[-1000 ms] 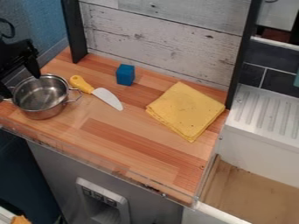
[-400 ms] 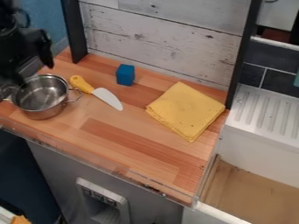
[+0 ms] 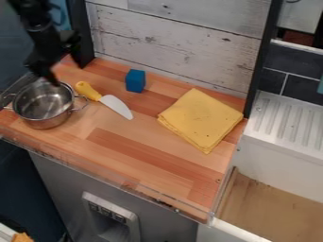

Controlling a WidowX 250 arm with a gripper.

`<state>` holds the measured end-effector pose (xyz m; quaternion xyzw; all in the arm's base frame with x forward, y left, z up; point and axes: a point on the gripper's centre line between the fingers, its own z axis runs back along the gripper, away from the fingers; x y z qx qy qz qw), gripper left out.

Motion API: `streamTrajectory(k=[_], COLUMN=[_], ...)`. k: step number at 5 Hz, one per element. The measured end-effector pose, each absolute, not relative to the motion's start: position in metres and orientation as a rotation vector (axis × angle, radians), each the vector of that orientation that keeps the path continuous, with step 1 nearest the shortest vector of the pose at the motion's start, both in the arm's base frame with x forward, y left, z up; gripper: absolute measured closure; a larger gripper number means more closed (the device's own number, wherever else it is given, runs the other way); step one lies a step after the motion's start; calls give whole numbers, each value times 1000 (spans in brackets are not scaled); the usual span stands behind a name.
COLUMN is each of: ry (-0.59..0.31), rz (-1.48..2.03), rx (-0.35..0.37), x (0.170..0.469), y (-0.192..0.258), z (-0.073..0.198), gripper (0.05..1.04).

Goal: Move the knife to the lower right of the table

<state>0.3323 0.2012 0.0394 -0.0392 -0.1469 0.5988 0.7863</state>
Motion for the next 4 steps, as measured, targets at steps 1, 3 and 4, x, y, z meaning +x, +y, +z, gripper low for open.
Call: streamTrajectory(k=[1,3,4], ry=[-286,-281,-296], rz=[1273,1278,1279], rx=[-88,-65,-53], x=[352,369,369], y=[188,183,185], z=[30,16,16], gripper=[83,83,83])
